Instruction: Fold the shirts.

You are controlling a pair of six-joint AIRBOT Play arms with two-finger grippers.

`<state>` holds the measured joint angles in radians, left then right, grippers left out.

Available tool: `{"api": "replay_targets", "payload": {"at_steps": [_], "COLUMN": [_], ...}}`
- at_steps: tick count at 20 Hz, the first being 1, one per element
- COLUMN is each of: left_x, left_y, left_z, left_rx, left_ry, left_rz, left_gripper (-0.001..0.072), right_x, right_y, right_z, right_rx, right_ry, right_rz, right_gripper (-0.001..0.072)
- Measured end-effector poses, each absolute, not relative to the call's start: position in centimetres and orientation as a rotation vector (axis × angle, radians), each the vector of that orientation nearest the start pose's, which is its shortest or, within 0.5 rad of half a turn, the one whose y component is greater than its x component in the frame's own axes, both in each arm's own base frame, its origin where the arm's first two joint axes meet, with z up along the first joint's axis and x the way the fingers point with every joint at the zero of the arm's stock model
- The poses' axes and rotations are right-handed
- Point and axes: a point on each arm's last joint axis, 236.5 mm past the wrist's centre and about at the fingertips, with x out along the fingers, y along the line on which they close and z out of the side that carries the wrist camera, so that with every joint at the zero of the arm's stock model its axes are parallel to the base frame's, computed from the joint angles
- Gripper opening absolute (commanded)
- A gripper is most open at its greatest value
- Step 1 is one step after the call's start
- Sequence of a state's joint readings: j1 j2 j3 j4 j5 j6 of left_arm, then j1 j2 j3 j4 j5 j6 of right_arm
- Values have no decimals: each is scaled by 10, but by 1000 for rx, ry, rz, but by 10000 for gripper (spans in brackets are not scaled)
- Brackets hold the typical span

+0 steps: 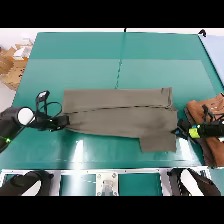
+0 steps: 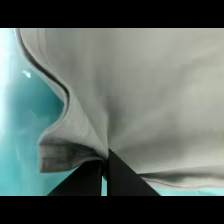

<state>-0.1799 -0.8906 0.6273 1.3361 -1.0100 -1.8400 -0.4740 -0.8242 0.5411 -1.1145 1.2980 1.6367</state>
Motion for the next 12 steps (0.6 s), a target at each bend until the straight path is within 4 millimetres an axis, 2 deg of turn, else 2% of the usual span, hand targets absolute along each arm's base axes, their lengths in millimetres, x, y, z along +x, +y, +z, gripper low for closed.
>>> {"api": "replay_targets", "payload": {"at_steps": [3,7,9,12], "left_x": [289,349,381,427], "left_y": [-94,-96,-94,-98], "left_z": [-23,-8,-8,-22], "left_rx": [-325,-294,-285,-265], "left_ry": [1268,1220,1210,1207], "left_rz": [-73,-82,-81,-105], "left_gripper": [19,19,19,21], "right_x": [256,326,359,406], "right_y": [8,-4,-13,-23], "right_z": [-17,5,4,-17], "right_rx": [822,801,795,798], "right_ry": [1319,1243,1235,1248], "right_rz": [-97,-63,-54,-52], "right_gripper": [14,14,15,17]}}
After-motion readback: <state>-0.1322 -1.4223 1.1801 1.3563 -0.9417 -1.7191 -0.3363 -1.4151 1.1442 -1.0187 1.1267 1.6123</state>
